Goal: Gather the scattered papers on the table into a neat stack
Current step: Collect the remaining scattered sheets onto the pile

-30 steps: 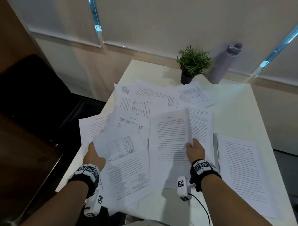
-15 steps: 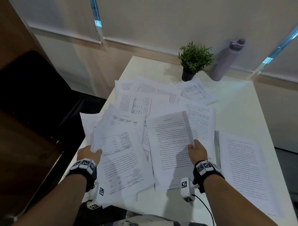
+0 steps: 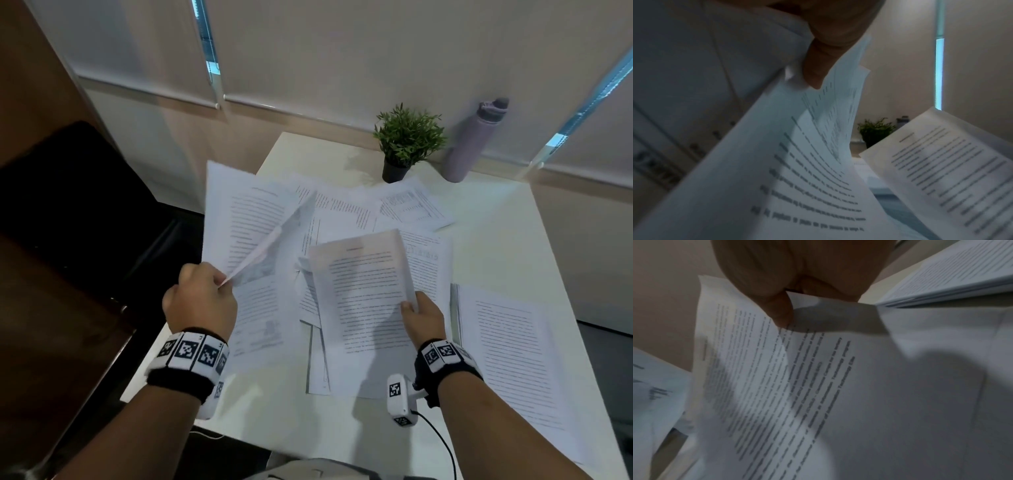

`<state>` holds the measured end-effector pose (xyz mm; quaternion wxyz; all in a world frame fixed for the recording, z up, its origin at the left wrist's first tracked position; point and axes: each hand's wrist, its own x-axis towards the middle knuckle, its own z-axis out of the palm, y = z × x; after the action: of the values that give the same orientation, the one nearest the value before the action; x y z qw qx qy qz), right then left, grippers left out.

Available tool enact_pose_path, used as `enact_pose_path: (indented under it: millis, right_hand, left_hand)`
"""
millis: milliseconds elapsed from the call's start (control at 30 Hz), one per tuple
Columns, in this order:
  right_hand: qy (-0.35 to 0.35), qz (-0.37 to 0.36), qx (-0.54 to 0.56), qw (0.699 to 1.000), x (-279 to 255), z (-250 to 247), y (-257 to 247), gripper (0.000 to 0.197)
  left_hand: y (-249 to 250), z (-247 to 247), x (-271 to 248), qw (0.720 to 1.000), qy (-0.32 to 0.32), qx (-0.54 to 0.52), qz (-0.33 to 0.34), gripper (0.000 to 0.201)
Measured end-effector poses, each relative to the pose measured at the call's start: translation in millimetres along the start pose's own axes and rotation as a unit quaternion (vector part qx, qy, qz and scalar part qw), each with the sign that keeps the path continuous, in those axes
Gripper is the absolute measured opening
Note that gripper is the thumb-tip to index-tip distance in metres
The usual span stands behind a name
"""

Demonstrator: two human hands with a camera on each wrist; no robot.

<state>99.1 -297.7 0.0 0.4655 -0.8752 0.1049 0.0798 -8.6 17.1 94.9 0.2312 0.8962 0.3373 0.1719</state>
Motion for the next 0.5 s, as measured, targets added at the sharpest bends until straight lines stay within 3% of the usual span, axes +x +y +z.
enact_pose_path:
  millis: [100, 233, 333, 400, 500]
  right_hand:
    - [0.006, 0.006, 0.113, 0.994, 3, -13, -8, 0.014]
    - [-0.001, 0.036, 0.277, 0.960, 9, -25, -25, 0.025]
    - [-0.051, 0.037, 0.352, 0.934, 7, -27, -42, 0.018]
    - [-0.086, 0.032, 0.375, 0.923, 6, -22, -51, 0.017]
    - [-0.128, 0.030, 0.389, 0.912, 4, -8, -59, 0.025]
  left_hand:
    - [20, -15, 2, 0.998, 0.025, -0.045, 0.027, 0.015]
    - [37, -22, 9, 0.983, 0.053, -0.174, 0.029, 0.025]
    - [46, -18, 12, 0.945, 0.006, -0.327, -0.022, 0.059]
    - [47, -10, 12, 0.930, -0.052, -0.362, -0.037, 0.074]
    - [43, 13, 11, 0.937, -0.130, -0.321, -0.055, 0.057]
